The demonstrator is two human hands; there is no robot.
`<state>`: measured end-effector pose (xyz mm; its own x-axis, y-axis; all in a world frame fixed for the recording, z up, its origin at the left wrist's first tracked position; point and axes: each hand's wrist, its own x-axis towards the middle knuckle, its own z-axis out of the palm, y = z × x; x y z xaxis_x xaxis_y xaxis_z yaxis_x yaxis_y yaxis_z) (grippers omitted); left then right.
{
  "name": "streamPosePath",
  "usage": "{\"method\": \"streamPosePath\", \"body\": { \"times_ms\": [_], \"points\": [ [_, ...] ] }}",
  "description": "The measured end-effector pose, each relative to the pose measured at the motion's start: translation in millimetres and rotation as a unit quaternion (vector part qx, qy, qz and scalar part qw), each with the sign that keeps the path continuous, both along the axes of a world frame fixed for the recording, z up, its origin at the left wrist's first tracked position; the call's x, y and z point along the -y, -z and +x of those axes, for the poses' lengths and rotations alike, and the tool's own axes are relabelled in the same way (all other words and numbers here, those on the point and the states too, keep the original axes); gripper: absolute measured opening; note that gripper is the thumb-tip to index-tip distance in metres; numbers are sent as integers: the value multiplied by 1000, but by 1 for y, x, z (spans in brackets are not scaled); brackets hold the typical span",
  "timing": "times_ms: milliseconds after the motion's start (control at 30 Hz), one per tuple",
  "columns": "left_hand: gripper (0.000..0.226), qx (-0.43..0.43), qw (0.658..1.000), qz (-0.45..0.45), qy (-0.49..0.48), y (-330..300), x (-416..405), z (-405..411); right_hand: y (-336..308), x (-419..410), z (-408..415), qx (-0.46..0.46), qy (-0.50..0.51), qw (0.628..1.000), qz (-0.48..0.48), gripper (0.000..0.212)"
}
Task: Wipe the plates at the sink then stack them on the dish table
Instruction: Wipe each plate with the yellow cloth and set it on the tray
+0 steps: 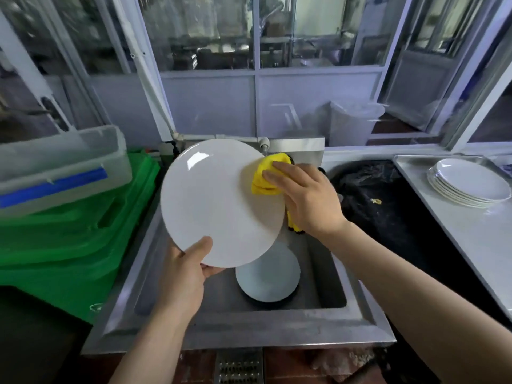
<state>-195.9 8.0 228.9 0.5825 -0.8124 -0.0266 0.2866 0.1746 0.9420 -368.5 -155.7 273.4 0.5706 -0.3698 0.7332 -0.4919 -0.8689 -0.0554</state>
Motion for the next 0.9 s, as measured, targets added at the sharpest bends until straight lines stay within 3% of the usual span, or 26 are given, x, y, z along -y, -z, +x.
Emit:
{"method": "streamPosePath", "body": {
  "times_ms": [100, 267, 433, 633, 767, 833, 900],
  "points": [
    [44, -44, 998, -22, -34, -8, 4, 13, 3, -26, 26, 28, -8, 997, 74, 40],
    [41, -77, 991, -48, -93, -26, 16, 37, 13, -81, 61, -3, -115, 984, 136, 37],
    [37, -57, 995, -46, -73, -25, 16, 45, 0, -85, 66, -18, -152, 980, 127, 38],
    [41, -37, 998, -53, -2, -21, 10, 37, -32, -36, 61, -7, 5, 994, 113, 43],
    [57, -50, 998, -47, 0, -21, 9, 32, -44, -26, 64, 20, 105, 991, 76, 42],
    [58, -62, 996, -60, -4, -21, 9, 29, -40, -38, 64, 12, 99, 994, 43, 35],
    [52, -70, 995, -71, -12, -24, 12, 27, -29, -58, 64, -12, 30, 999, 26, 34]
  ]
}}
